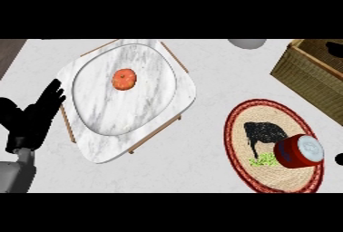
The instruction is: Pick the can from the placemat and place it in the basket
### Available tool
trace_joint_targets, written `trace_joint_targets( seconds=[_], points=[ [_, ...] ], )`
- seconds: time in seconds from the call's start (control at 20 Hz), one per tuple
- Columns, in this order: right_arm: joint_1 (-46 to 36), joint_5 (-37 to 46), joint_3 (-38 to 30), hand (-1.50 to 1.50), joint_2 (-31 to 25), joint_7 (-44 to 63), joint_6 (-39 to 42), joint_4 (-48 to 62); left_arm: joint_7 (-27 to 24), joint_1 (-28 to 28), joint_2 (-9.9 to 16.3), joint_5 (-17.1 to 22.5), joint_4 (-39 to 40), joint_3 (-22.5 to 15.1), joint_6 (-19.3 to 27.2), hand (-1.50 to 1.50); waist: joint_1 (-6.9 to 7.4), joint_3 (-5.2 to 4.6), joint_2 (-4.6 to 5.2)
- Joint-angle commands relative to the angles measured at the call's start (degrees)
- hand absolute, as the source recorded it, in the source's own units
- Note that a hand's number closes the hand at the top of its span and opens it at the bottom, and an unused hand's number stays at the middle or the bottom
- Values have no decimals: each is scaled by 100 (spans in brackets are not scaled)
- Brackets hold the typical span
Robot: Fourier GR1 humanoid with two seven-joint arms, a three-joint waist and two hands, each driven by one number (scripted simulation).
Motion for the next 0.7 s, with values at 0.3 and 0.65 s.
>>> trace_joint_targets(
  seconds=[0.3,0.65],
  points=[
    [-607,-1768,-728,-150,-1750,1236,2426,895,-216,108,-207,-164,81,-46,2,0,109,19,26],
    [-326,-2537,-1702,-150,-1959,736,3767,1830,126,-206,-277,-162,63,23,-100,0,24,33,18]
  ],
)
